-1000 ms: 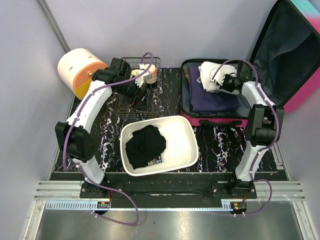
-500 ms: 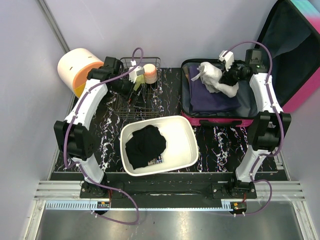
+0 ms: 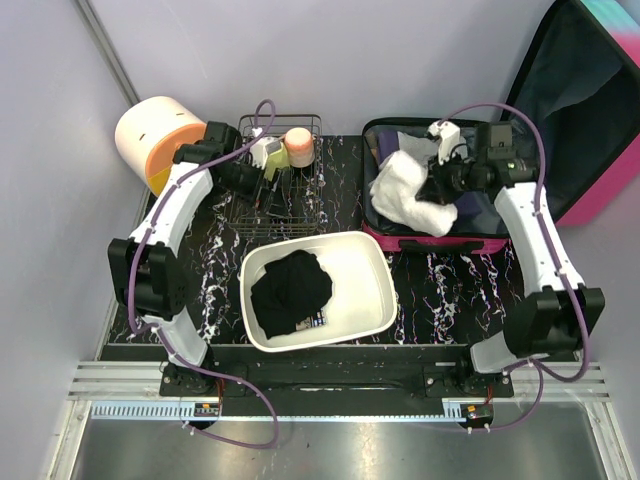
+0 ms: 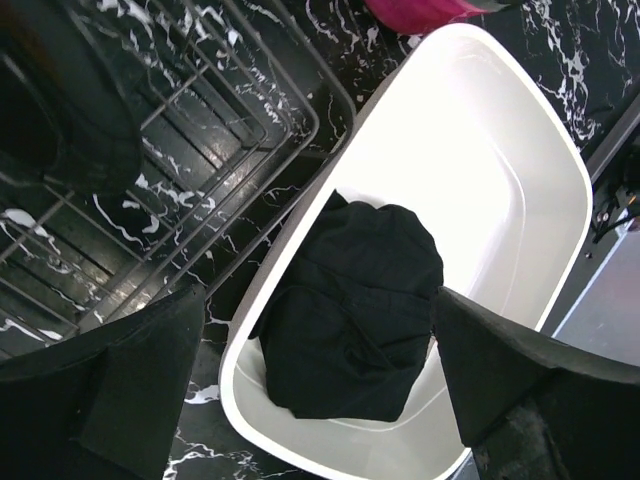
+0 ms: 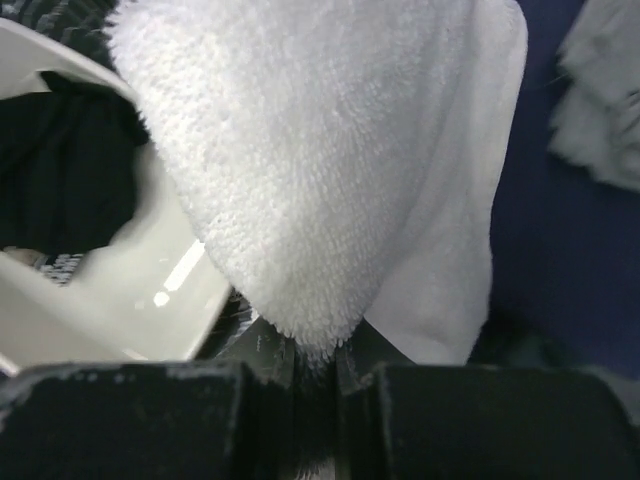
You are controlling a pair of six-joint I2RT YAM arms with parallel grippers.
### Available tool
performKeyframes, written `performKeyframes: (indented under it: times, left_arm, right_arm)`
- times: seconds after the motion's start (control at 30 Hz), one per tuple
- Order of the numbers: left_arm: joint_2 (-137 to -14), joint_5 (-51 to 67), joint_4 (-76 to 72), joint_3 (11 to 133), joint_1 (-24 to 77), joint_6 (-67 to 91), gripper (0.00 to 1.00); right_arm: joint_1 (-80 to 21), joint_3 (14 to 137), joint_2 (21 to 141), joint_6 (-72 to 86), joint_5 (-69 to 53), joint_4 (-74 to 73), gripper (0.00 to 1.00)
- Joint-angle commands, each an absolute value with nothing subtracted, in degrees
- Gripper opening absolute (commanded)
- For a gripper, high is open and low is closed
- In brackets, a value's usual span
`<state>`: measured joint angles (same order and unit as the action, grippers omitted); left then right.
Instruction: Open, take out, and arrange the luggage
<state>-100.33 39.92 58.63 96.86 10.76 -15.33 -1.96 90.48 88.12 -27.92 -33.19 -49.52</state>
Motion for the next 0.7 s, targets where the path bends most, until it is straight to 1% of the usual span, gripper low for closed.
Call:
performKeyframes:
  times: [0.0, 0.13, 0.17, 0.2, 0.27, 0.33, 0.4, 0.57, 0.67]
  left_arm:
    - [-95.8, 40.1, 51.8, 92.3, 8.4, -7.9, 0.99]
    - [-92.9, 36.7, 48.0, 86.1, 8.1, -3.4, 0.99]
    - [-92.7, 35.6, 47.6, 85.5, 8.0, -0.7, 0.99]
    - [-92.9, 32.9, 47.3, 84.8, 8.1, -0.2, 0.99]
    - [-93.4, 31.1, 47.9, 84.6, 8.0, 3.4, 0.99]
    - [-92.9, 30.9, 47.2, 82.6, 8.1, 4.7, 0.99]
    - [-90.9, 30.7, 44.1, 78.6, 8.0, 7.0, 0.99]
    - [-87.8, 30.3, 40.3, 73.9, 8.1, 9.8, 0.99]
    - [-86.8, 30.1, 39.2, 72.2, 8.1, 10.7, 0.99]
  right_arm:
    - [-6.2, 83.9, 79.7, -10.1, -32.1, -51.6, 0.0]
    - [-14.6, 76.7, 73.9, -1.5, -25.9, -48.4, 0.0]
    - [-17.1, 75.3, 73.3, -0.4, -26.6, -48.6, 0.0]
    - [-17.8, 74.8, 72.9, 2.6, -27.8, -48.6, 0.0]
    - [-19.4, 73.7, 73.2, 6.5, -31.1, -48.5, 0.0]
    - [-22.4, 73.2, 74.2, 7.8, -31.7, -47.6, 0.0]
    - [-25.3, 71.7, 75.1, 11.1, -30.4, -45.5, 0.0]
    - [-31.2, 68.4, 78.0, 16.5, -26.7, -40.3, 0.0]
    - [-34.4, 68.9, 83.2, 16.4, -26.7, -40.4, 0.0]
